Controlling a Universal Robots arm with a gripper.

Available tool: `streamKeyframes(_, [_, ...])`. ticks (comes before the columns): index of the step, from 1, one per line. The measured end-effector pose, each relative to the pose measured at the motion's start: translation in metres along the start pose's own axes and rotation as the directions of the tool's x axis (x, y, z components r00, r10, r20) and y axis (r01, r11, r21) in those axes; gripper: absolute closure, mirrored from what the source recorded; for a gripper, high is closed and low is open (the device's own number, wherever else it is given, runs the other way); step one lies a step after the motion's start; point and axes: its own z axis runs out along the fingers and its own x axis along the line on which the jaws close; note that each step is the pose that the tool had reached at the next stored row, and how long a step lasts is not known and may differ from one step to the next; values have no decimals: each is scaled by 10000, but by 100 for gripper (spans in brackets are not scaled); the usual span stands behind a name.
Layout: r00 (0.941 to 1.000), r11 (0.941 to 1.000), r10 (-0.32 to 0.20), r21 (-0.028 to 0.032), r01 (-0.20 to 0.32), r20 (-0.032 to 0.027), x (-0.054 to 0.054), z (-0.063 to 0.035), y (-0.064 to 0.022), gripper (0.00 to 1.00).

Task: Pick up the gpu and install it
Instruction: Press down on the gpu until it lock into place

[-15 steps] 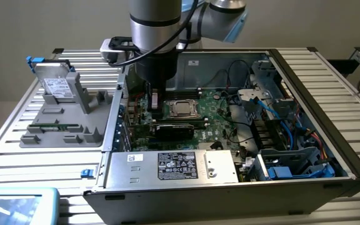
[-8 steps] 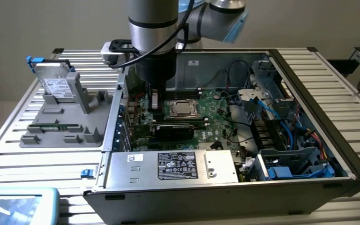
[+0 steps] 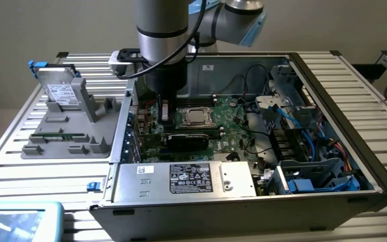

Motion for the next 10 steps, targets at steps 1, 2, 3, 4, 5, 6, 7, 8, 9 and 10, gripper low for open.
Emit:
streamKeyframes(1, [10000, 10000, 2, 2, -2, 1, -1, 20, 1, 88])
streamKeyframes(2, [10000, 10000, 2, 1, -2, 0, -1, 37, 1, 88])
streamKeyframes(3, [10000, 10000, 2, 2, -2, -1, -1, 55, 1, 88])
streamKeyframes(4, [10000, 10000, 3, 3, -3, -5, -1, 69, 3, 88])
streamKeyframes(5, [10000, 10000, 2, 4, -2, -11, -1, 80, 3, 88])
streamKeyframes(6, [10000, 10000, 2, 5, -2, -20, -2, 93, 3, 88])
streamKeyframes(7, [10000, 10000, 3, 6, -3, -27, -2, 109, 5, 88])
streamKeyframes(8, [10000, 10000, 3, 8, -3, -29, -2, 126, 6, 88])
streamKeyframes(9, [10000, 10000, 2, 5, -2, -44, -1, 140, 7, 88])
streamKeyframes(10, [10000, 10000, 0, 4, 0, -53, -1, 155, 6, 88])
